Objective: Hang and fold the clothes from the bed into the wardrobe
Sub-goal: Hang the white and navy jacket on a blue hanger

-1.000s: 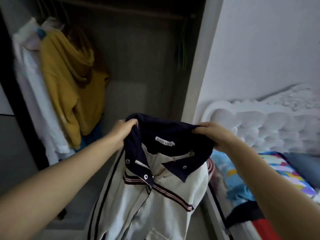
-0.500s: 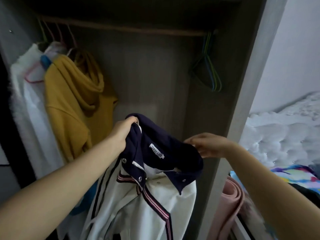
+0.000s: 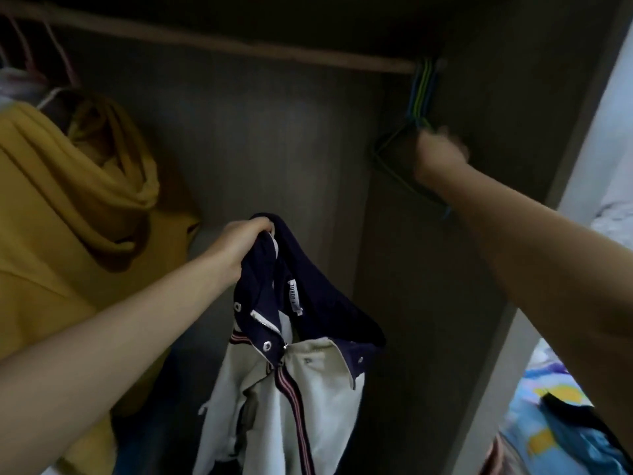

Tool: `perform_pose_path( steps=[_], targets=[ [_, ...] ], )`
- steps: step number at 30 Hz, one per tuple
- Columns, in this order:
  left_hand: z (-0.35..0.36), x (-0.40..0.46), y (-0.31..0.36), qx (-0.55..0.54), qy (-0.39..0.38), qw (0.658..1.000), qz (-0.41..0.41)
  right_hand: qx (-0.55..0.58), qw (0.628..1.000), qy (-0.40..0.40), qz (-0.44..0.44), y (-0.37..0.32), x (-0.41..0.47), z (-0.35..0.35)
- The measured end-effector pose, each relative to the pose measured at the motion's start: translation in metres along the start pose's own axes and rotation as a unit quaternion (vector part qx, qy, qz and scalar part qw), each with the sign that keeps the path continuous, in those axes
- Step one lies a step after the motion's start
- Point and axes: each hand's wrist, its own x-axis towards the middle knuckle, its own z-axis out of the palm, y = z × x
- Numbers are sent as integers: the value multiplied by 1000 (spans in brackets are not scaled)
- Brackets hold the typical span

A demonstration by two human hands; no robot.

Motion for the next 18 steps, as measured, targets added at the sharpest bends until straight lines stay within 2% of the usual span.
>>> perform_pose_path(
  steps=[4, 9, 13, 18],
  targets=[
    [11, 22, 10, -7, -34, 999, 17, 3, 999, 38, 7, 0, 21, 10],
    [23, 48, 10, -11, -85, 996, 11, 120, 987, 105, -4, -7, 19, 20],
    [19, 64, -4, -16, -96, 995, -23, 220, 963, 155, 0, -18, -3, 48],
    [4, 77, -31, 6, -120, 990, -70, 281, 941, 186, 25, -32, 6, 57]
  ],
)
